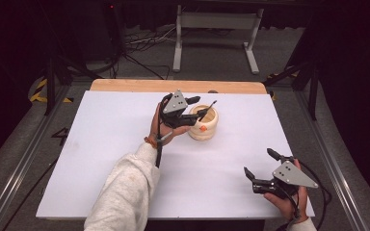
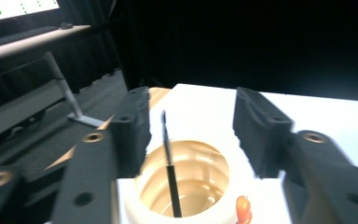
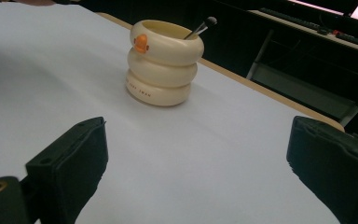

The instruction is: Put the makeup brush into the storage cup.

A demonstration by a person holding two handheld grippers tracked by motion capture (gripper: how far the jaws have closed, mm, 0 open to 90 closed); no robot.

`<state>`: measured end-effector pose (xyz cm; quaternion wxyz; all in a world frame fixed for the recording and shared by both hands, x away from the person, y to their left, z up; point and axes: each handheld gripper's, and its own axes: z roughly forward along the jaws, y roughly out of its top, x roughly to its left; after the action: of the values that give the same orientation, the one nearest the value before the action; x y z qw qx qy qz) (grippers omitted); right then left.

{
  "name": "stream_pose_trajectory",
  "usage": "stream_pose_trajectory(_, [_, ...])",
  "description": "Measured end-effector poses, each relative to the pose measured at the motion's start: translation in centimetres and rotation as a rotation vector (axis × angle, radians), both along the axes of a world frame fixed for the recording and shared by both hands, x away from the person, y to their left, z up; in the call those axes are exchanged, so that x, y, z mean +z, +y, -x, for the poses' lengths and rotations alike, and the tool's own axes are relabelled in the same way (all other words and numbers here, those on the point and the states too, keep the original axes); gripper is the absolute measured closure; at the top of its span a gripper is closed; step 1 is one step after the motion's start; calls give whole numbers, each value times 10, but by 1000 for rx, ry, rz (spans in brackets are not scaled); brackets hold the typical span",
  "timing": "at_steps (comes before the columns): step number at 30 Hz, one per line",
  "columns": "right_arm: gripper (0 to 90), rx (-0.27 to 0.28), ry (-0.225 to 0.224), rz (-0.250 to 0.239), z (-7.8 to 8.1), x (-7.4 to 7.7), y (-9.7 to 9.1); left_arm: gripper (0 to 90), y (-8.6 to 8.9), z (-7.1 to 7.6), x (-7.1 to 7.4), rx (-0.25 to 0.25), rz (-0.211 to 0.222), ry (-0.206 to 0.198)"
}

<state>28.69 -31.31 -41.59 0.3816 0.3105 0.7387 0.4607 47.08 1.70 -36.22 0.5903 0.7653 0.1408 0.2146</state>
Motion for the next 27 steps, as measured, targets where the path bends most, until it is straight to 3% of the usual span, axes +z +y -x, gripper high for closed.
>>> stream_pose_trajectory(5, [58,-2,2,5,0,-1,0,309,10,7,5,76,36,-24])
stream_pose_trajectory(7, [58,-2,3,2,0,-1,0,261,13,10,8,81,43,-16])
stream_pose_trajectory(13, [57,-2,6,6,0,-1,1,102,18,15,14,118,8,-27])
stream_pose_trajectory(15, [58,-7,5,6,0,-1,0,74,21,16,15,106,-13,-23])
stream_pose_trajectory(19, [58,-5,6,8,0,-1,1,44,27,19,17,91,-7,-22])
stream_pose_trajectory(27, [58,-4,6,9,0,-1,1,35,36,27,20,122,-28,-51])
